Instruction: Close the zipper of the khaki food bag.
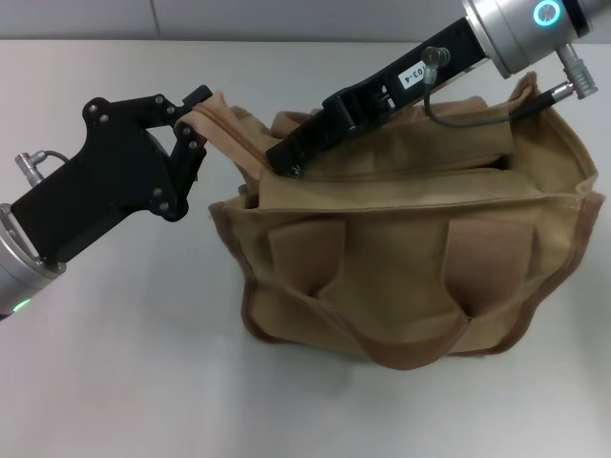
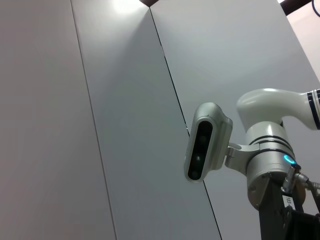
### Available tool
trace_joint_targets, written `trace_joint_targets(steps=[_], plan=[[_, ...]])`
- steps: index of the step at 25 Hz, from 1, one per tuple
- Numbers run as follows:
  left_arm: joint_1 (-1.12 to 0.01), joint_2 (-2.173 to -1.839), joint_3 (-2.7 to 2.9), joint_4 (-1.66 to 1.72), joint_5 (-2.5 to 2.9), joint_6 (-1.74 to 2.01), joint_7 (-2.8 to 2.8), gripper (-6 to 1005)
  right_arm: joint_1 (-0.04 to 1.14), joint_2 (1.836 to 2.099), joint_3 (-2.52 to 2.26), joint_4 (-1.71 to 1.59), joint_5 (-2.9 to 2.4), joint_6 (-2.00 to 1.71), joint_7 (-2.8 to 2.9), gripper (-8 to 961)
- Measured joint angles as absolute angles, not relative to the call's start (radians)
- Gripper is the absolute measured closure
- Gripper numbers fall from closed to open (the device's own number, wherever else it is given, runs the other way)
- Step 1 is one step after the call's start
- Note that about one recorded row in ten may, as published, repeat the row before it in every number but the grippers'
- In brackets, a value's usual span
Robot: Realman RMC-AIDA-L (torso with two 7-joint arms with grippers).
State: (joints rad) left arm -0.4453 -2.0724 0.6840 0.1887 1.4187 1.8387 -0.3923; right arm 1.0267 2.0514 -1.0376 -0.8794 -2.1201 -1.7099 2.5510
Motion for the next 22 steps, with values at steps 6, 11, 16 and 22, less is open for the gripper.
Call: trace_joint_targets(steps=[6,11,16,22], plan=[[-0.446,-2.072,0.684,0.188,1.419,1.843,-0.393,879,1.023,2.062,-1.038,-0.895,-2.120,-1.708,2.525,742],[-0.446,-2.072,0.684,0.185,1.418,1.844,-0.393,878,1.001,2.077,-1.038,-0.942,-2.119,-1.709,2.512,781],[-0.443,-2.072,0.684,0.186,1.418,1.844,-0.393,877,0.971,2.078,-1.039,-0.976,-2.114,-1.710,2.505,809],[-0.441,-2.072,0.683,0.187,1.416,1.844,-0.393,875,0.937,2.079,-1.040,-1.014,-2.107,-1.727,2.486,904]])
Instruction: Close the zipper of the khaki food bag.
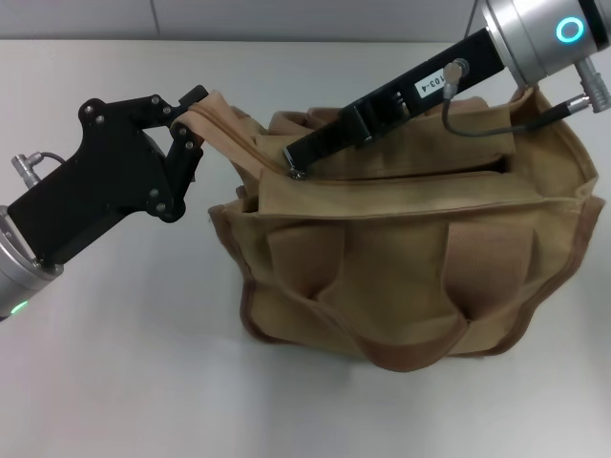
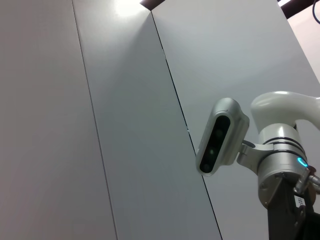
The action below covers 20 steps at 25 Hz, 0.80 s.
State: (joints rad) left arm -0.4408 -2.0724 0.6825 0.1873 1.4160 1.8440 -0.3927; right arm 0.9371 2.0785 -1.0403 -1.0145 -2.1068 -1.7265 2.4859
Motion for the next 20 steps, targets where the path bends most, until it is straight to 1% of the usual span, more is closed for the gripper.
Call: trace_joint_targets(steps=[5,9,10,11,12,13,15,16,17,20], plan=[[-0.444,-2.072,0.682,0.185,1.415,1.844,-0.393,874,0.925,2.079,-1.037,-1.023,-2.105,-1.731,2.476,956],[-0.445,-2.072,0.683,0.185,1.415,1.843,-0.393,874,0.919,2.076,-1.021,-1.025,-2.102,-1.738,2.472,931],[-0.446,-2.072,0.683,0.184,1.415,1.842,-0.393,873,0.915,2.069,-0.996,-1.023,-2.098,-1.741,2.471,925],[-0.446,-2.072,0.683,0.184,1.415,1.842,-0.393,873,0.915,2.069,-0.996,-1.023,-2.098,-1.741,2.471,918],[-0.446,-2.072,0.682,0.184,1.415,1.842,-0.393,873,0.917,2.057,-0.959,-1.000,-2.097,-1.746,2.476,912],[-0.446,-2.072,0.682,0.184,1.415,1.841,-0.393,873,0.917,2.057,-0.959,-1.000,-2.097,-1.746,2.476,906],[-0.447,-2.072,0.682,0.184,1.415,1.841,-0.393,872,0.929,2.036,-0.928,-0.962,-2.097,-1.751,2.467,893],[-0.447,-2.072,0.681,0.184,1.415,1.841,-0.393,872,0.929,2.036,-0.928,-0.962,-2.097,-1.751,2.467,887],[-0.447,-2.072,0.681,0.184,1.414,1.840,-0.393,872,0.931,2.029,-0.927,-0.961,-2.098,-1.750,2.420,881],[-0.447,-2.072,0.680,0.183,1.414,1.840,-0.393,871,0.921,2.027,-0.924,-0.978,-2.088,-1.746,2.287,862]])
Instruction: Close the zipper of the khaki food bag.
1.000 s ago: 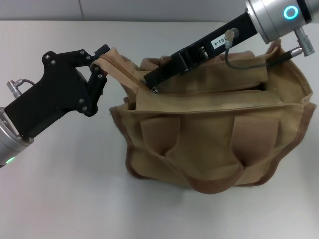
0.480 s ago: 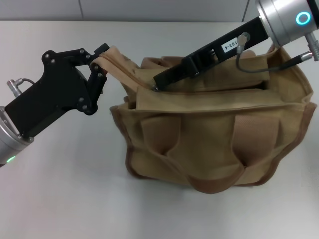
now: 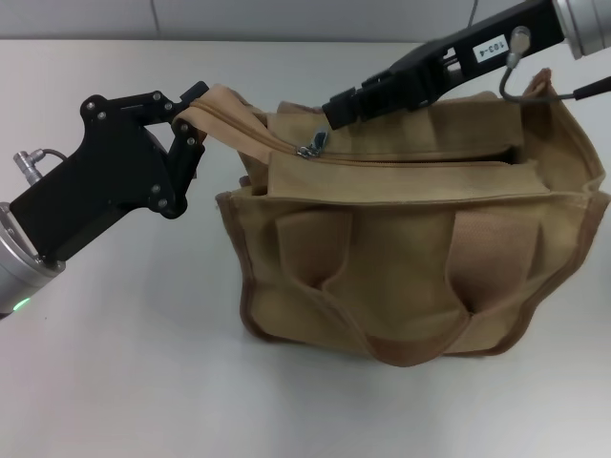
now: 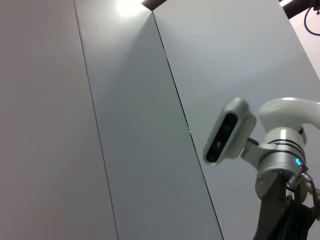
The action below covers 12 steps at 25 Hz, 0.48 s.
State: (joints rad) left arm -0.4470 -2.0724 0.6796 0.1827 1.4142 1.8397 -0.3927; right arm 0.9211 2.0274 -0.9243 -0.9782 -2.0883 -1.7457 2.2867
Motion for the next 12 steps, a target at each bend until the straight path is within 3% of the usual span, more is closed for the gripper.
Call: trace_joint_targets(steps=[3,9,12], plan=[[-0.445,-2.072,0.673,0.181,1.414,1.840,-0.416,871,0.892,2.039,-0.924,-1.023,-2.062,-1.744,2.114,843],[-0.442,-2.071,0.633,0.183,1.414,1.837,-0.538,869,0.840,2.055,-0.931,-1.111,-2.032,-1.737,1.866,648],[-0.441,-2.070,0.629,0.185,1.414,1.836,-0.559,869,0.826,2.057,-0.932,-1.131,-2.034,-1.731,1.735,648]])
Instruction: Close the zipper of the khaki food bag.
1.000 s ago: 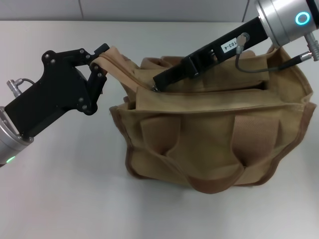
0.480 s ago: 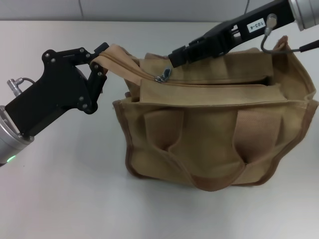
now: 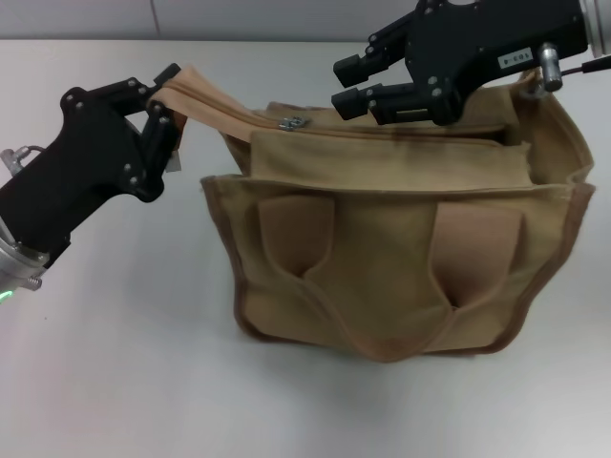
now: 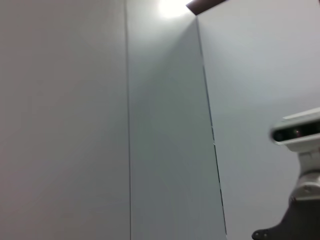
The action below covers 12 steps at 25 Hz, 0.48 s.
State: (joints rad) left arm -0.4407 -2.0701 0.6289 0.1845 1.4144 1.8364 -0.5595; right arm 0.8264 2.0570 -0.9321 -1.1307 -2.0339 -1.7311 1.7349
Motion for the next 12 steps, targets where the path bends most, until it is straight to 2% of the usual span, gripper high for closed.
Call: trace_joint_targets(steps=[12], plan=[[-0.444,-2.069,0.613,0.193,1.417,1.849,-0.775,866,0.818,2.074,-0.994,-1.144,-2.036,-1.704,1.483,649]])
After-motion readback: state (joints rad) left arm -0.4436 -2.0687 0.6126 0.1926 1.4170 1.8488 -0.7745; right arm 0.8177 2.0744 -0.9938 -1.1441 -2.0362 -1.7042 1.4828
